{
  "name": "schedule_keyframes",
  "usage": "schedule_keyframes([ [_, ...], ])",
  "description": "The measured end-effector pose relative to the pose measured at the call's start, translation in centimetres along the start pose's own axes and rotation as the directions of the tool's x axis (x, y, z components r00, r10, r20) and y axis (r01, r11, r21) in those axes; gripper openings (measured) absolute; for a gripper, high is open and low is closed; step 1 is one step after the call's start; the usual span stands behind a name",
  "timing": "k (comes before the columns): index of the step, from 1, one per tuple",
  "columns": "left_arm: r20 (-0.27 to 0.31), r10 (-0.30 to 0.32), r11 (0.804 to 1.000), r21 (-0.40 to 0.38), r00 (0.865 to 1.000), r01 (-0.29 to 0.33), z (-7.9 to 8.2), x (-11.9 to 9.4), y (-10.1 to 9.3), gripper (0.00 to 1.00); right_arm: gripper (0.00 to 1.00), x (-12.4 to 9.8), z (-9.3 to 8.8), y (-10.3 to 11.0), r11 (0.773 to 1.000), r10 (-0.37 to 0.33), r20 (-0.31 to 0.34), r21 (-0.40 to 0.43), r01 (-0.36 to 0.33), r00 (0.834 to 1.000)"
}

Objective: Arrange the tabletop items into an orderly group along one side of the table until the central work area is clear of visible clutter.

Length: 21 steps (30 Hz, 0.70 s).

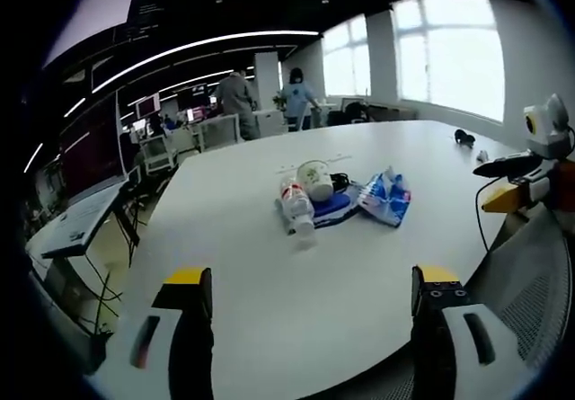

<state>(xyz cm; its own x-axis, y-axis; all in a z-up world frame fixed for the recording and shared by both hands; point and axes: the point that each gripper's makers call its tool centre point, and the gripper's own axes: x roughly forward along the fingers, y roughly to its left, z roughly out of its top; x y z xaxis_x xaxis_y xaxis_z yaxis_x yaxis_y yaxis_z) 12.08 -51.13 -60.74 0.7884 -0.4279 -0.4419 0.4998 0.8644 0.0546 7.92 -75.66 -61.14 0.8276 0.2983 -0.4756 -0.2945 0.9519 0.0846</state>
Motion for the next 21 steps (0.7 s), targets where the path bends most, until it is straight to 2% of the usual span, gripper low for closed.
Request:
schedule_keyframes([
  [9,-0.006,-0.028,1.000,0.012,1.000,0.028,-0.15,0.20,-0.40,0.94,0.95,0.16,-0.29,0.55,1.000,0.001,-0.007,0.004,-0.001,1.000],
  [21,-0.012,-0.093,0.995,0.024,0.996,0.093,-0.32,0.68,-0.75,1.00,0.98,0.18,-0.24,0.33,0.998,-0.055,-0.009,0.009,0.055,0.998],
])
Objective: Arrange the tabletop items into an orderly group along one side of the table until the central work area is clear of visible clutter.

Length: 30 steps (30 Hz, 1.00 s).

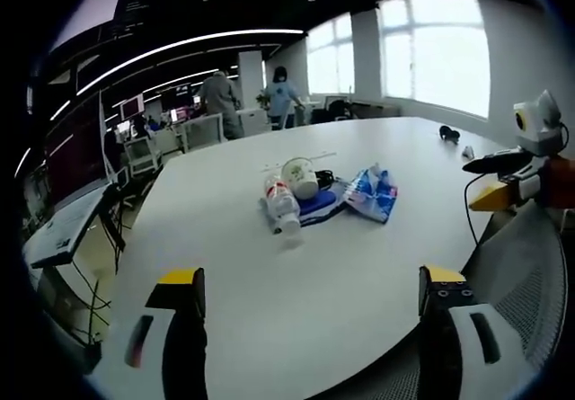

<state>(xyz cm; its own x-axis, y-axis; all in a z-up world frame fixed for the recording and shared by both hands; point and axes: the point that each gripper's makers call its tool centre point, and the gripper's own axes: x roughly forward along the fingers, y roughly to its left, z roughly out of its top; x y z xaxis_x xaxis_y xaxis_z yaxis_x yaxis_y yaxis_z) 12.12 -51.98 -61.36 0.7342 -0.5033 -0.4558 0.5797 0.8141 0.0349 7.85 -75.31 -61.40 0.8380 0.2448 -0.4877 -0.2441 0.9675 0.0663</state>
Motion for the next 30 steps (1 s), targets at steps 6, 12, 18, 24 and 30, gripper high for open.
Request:
schedule_keyframes([
  [6,-0.018,-0.042,0.999,0.015,0.999,0.042,-0.4,0.1,0.3,1.00,1.00,0.5,0.1,-0.3,0.999,-0.038,-0.011,0.010,0.038,0.999],
  [12,-0.021,-0.058,0.998,0.014,0.998,0.058,-0.5,0.5,0.8,1.00,1.00,1.2,0.5,-0.9,0.998,-0.063,-0.011,0.002,0.063,0.998],
  [18,-0.041,-0.044,0.999,0.029,0.998,0.046,-0.7,1.0,1.2,1.00,0.99,2.5,1.6,-1.7,0.998,-0.065,-0.015,-0.020,0.065,0.998],
  [24,-0.053,-0.015,1.000,-0.009,0.999,0.014,-0.4,2.2,1.6,1.00,0.99,4.6,2.8,-2.4,0.998,-0.019,-0.036,-0.067,0.017,0.999],
  [30,-0.065,0.015,1.000,-0.020,0.998,-0.016,0.0,3.6,2.1,1.00,0.98,6.9,4.0,-3.0,0.994,0.018,-0.043,-0.106,-0.022,0.999],
])
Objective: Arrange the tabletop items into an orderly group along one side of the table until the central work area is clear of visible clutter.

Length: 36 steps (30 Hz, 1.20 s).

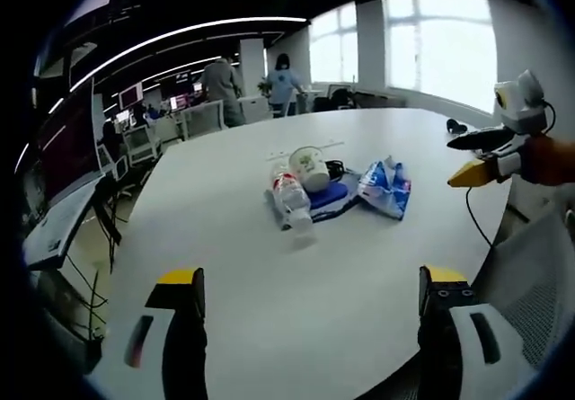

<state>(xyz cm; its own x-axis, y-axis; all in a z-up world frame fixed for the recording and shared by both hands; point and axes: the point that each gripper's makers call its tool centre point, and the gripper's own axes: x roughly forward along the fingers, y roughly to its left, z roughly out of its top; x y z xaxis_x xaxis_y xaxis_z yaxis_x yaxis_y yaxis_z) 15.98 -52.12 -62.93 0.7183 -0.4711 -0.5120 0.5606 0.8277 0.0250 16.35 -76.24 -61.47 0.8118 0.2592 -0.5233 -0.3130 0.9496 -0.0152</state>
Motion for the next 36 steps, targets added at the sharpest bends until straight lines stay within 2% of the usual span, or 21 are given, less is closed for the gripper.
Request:
schedule_keyframes([
  [3,-0.015,0.030,1.000,-0.009,0.999,-0.030,-0.1,0.8,0.6,1.00,0.98,1.5,0.8,-0.1,0.999,0.031,-0.004,-0.028,-0.031,1.000],
  [11,-0.027,0.045,0.998,-0.039,0.999,-0.046,0.4,3.6,1.0,1.00,0.98,4.9,2.2,-0.1,0.986,0.094,-0.040,-0.133,-0.099,0.995],
  [19,-0.042,0.053,0.996,-0.069,0.998,-0.056,0.4,6.6,1.7,0.96,0.98,8.0,3.8,-0.2,0.979,0.123,-0.052,-0.158,-0.130,0.991],
  [29,-0.063,0.030,0.996,-0.085,0.998,-0.035,0.6,11.9,1.8,0.90,0.98,9.4,3.9,-1.5,0.983,0.111,-0.066,-0.139,-0.119,0.992],
  [31,-0.087,-0.002,0.996,-0.091,0.996,-0.006,0.3,12.9,1.4,0.90,0.98,9.5,3.7,-1.6,0.984,0.109,-0.070,-0.134,-0.118,0.992],
  [36,-0.093,-0.007,0.995,-0.097,0.996,-0.002,0.7,14.8,1.7,0.86,0.97,9.7,3.3,-1.9,0.987,0.103,-0.078,-0.116,-0.112,0.992],
])
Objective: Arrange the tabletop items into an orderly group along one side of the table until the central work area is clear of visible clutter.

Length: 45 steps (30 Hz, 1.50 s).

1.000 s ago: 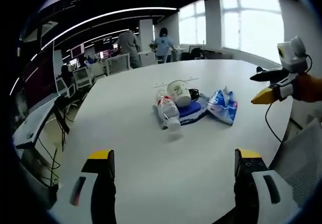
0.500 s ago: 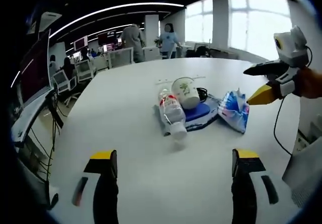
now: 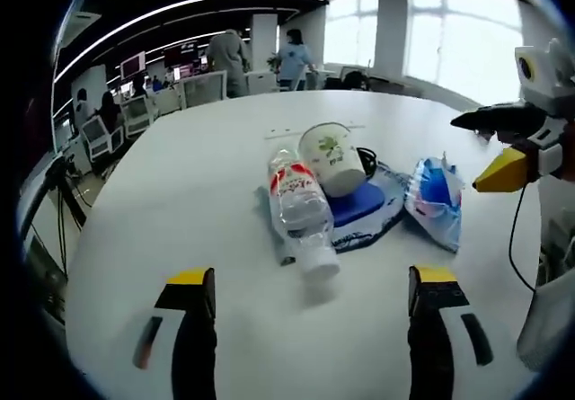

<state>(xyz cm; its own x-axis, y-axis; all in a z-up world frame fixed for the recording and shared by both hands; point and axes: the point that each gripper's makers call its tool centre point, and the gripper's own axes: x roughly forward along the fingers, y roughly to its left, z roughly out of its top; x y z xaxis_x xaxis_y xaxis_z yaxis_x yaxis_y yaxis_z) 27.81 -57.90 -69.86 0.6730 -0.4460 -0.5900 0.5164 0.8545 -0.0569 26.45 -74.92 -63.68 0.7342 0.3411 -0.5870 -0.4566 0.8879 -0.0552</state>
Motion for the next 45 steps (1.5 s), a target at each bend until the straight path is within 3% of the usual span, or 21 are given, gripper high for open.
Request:
schedule_keyframes([
  [15,-0.010,-0.026,1.000,-0.002,1.000,0.026,0.7,2.3,-0.4,0.76,0.97,0.5,0.0,-0.1,1.000,-0.008,-0.011,0.005,0.008,1.000],
  [23,-0.010,-0.048,0.998,-0.030,0.999,0.047,1.0,2.9,-0.8,0.63,0.97,0.4,-0.5,-0.1,1.000,-0.005,-0.028,0.002,0.005,1.000],
  [39,-0.065,-0.057,0.994,-0.101,0.996,0.050,-0.2,4.0,-0.1,0.30,0.97,0.3,-1.7,-0.4,1.000,-0.008,-0.047,0.012,0.008,0.999],
  [45,-0.079,-0.053,0.993,-0.113,0.995,0.044,-0.3,4.0,-0.2,0.28,0.96,0.4,-1.9,-0.4,1.000,-0.005,-0.054,0.007,0.006,0.999],
])
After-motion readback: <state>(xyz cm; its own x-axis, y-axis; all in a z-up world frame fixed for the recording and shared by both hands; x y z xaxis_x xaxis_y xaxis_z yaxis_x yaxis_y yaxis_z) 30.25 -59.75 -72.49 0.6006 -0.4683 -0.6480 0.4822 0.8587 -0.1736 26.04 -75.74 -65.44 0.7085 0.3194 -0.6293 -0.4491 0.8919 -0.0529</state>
